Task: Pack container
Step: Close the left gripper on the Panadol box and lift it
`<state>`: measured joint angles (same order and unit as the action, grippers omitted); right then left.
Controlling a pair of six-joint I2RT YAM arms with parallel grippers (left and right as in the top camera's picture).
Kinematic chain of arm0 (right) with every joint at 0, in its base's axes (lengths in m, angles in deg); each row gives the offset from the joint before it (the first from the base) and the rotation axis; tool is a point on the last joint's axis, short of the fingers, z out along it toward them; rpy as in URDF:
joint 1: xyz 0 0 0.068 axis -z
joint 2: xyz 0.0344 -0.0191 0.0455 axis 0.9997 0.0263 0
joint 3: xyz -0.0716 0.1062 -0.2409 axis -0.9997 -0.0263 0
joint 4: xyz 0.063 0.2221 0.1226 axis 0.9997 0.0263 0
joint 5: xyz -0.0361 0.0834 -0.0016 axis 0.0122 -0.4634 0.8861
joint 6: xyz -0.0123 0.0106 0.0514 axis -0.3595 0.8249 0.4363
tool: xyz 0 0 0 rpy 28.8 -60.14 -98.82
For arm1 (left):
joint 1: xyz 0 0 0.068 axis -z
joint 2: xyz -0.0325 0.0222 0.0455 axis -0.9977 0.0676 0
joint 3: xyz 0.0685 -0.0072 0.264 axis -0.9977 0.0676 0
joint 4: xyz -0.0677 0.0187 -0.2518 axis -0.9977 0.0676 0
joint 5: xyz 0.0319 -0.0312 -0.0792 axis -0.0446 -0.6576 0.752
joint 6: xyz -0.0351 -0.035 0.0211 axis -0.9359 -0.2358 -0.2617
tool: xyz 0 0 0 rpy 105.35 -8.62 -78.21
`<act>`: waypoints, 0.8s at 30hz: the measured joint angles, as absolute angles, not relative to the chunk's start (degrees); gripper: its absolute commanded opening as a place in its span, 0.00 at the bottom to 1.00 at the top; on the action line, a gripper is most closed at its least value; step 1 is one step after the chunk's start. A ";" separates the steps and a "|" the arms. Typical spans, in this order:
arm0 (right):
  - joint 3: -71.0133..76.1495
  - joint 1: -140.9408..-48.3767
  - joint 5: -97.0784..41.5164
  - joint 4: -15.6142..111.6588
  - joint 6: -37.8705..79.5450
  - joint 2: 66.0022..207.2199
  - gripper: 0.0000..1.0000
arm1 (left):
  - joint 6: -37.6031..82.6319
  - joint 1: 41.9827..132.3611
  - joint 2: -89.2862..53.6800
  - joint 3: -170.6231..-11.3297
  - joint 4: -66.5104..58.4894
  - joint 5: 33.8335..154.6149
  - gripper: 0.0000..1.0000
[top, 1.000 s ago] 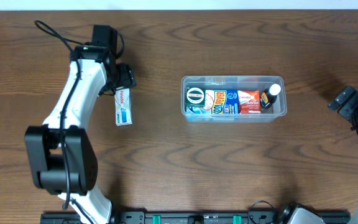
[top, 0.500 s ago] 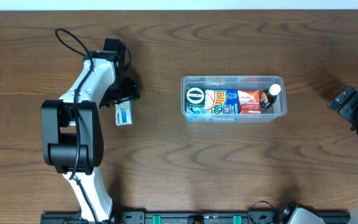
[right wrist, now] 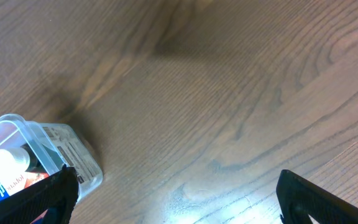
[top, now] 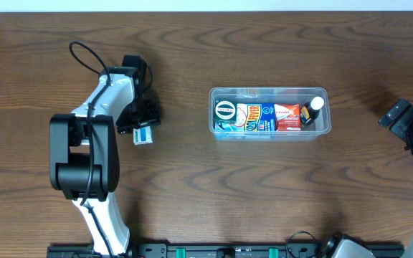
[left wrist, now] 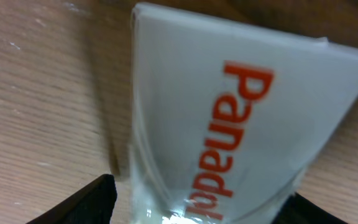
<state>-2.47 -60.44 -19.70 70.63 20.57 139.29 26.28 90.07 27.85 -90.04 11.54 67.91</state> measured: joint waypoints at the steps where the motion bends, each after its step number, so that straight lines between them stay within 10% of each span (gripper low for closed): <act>1: -2.47 -60.44 -19.68 70.63 20.57 139.29 0.99 | 26.42 90.07 27.74 -89.82 11.21 67.97 0.66; 24: -2.47 -60.44 -19.70 70.63 20.57 139.29 0.99 | 27.47 90.09 27.67 -89.84 10.16 68.35 0.46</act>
<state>-2.47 -60.44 -19.70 70.63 20.57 139.29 27.47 90.09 27.67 -89.84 10.16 68.35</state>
